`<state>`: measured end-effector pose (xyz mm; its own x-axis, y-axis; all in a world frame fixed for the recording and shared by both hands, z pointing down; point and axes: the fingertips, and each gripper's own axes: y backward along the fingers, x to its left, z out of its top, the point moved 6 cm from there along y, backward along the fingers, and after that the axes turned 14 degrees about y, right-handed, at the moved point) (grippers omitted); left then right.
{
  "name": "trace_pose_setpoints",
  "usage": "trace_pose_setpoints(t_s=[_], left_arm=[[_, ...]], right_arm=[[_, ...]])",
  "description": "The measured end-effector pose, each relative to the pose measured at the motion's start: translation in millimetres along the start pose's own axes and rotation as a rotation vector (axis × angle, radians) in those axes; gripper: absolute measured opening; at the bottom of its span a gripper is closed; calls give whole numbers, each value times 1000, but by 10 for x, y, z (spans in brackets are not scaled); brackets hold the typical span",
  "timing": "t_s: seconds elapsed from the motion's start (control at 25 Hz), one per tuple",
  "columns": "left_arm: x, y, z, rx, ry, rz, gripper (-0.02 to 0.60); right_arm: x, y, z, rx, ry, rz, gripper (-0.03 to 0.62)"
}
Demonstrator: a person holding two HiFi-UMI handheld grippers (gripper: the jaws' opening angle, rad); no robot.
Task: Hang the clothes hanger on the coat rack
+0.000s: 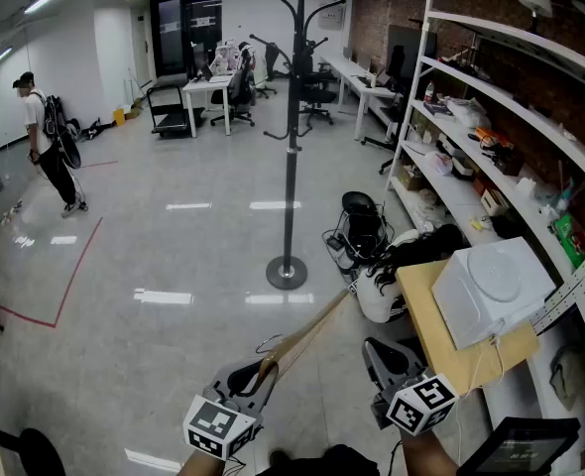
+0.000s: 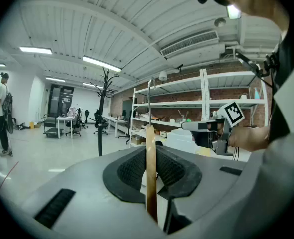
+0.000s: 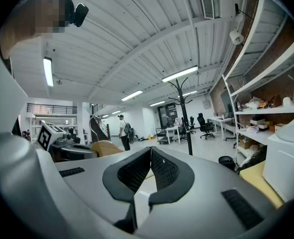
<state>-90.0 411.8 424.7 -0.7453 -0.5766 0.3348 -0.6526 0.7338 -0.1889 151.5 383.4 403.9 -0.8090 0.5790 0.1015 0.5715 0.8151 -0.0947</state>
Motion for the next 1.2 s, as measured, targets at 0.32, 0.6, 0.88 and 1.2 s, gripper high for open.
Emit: trace_pose_setpoints(t_s=[0.32,0.6,0.88,1.2], left_arm=[[330,-256,133,5,-10,-5,51],[611,-882,398,-7,-5,9,51],[847,-1652,725,-21,-19,4,51],[1074,-2302,1038,-10,-50,-9,51]], right_arm=[[-156,-381,-53,5,-22,2,6],[-709,-964,9,-29,-9,49,6],[-1444,-1467,52,-51,5,79,6],[-2062,-1952,42,-42,0,81,6]])
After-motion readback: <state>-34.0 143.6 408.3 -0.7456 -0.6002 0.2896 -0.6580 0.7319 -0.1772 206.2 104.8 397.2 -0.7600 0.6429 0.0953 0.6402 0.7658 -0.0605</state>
